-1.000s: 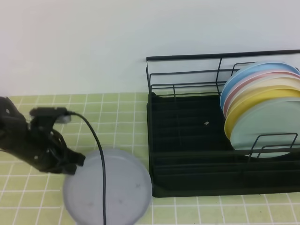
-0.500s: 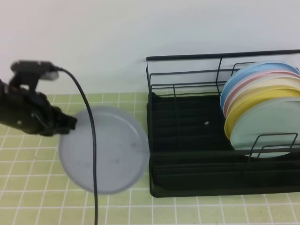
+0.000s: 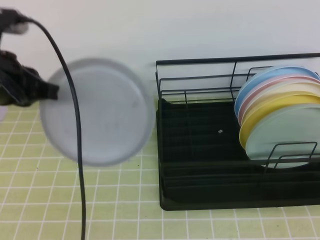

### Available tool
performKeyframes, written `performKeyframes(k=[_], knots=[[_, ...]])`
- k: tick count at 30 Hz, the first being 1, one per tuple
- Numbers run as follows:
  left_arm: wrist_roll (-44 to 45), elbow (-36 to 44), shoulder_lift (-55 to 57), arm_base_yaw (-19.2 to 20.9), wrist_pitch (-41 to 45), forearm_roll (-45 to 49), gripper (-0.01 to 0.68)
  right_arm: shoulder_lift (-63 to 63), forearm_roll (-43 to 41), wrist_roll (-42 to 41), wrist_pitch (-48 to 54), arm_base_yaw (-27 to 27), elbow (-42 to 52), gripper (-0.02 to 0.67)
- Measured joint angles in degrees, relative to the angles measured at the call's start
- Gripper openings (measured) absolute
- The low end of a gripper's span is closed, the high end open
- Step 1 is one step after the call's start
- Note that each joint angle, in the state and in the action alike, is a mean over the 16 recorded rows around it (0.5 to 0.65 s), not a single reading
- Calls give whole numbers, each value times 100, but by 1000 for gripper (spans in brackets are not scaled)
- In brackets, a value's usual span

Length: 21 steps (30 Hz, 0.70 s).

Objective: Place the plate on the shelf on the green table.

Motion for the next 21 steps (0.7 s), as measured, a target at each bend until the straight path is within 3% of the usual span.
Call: performKeyframes(k=[11,21], knots=[[1138,-70,-389,-51,475,-2166,0,21,939,394,-613,0,0,31],[1384,-70,-409,-729,444,-2679,1,139,2107,256,-1212,0,0,249]])
